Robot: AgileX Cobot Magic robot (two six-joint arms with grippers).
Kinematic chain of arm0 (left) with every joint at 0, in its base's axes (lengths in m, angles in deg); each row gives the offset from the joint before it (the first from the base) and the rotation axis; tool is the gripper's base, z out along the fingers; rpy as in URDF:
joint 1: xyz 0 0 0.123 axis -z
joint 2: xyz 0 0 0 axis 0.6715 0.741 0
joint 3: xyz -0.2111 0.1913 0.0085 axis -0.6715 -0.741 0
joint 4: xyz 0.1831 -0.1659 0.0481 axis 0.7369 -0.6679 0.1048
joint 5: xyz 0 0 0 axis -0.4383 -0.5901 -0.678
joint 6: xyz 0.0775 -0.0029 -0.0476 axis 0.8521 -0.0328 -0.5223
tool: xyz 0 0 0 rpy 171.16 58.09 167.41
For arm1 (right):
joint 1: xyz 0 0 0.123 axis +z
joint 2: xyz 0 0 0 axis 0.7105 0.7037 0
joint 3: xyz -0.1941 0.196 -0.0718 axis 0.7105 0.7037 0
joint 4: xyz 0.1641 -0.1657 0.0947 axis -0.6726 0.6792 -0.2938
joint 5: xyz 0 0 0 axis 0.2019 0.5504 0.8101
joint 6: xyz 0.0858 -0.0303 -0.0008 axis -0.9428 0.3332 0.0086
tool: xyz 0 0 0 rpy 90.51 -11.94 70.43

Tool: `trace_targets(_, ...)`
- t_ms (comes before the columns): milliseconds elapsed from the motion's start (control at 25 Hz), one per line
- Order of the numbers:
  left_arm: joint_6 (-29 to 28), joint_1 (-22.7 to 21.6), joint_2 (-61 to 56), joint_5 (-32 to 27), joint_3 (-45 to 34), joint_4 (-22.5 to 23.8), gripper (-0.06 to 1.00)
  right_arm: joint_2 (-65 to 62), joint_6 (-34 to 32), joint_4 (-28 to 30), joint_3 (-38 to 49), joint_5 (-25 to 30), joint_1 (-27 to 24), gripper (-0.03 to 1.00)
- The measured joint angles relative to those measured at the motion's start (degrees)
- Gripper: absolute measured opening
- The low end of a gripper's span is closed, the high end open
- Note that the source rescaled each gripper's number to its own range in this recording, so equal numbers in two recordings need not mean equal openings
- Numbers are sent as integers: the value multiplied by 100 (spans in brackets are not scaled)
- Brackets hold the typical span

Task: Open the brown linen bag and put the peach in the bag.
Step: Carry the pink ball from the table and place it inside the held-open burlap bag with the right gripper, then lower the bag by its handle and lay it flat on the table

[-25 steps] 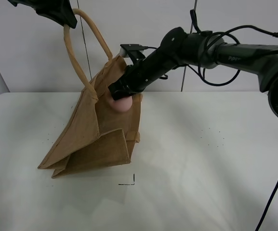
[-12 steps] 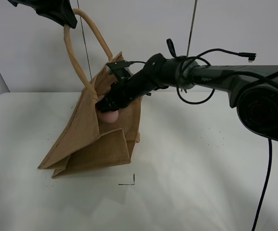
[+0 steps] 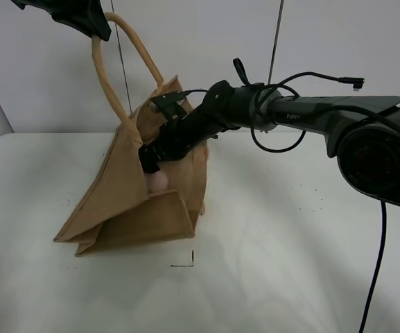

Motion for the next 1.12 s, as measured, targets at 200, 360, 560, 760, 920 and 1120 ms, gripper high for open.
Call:
trace_targets(200, 0, 0, 0, 0, 0, 0, 0, -340, -1355, 1449, -4, 685, 0, 100)
trace_targets(360, 0, 0, 0, 0, 0, 0, 0, -733, -2445, 2619, -22, 1552, -14, 100)
trace_targets(560, 0, 0, 0, 0, 0, 0, 0, -849, -3304, 3224, -41, 2356, -185, 100)
trace_targets(760, 0, 0, 0, 0, 0, -4, 0, -782, -3530, 3281, -41, 2478, -729, 100)
trace_targets(920, 0, 0, 0, 0, 0, -4, 0, -782, -3530, 3360, -41, 2533, -1429, 100)
trace_targets(1120, 0, 0, 0, 0, 0, -4, 0, -782, -3530, 3424, -41, 2574, -2430, 100)
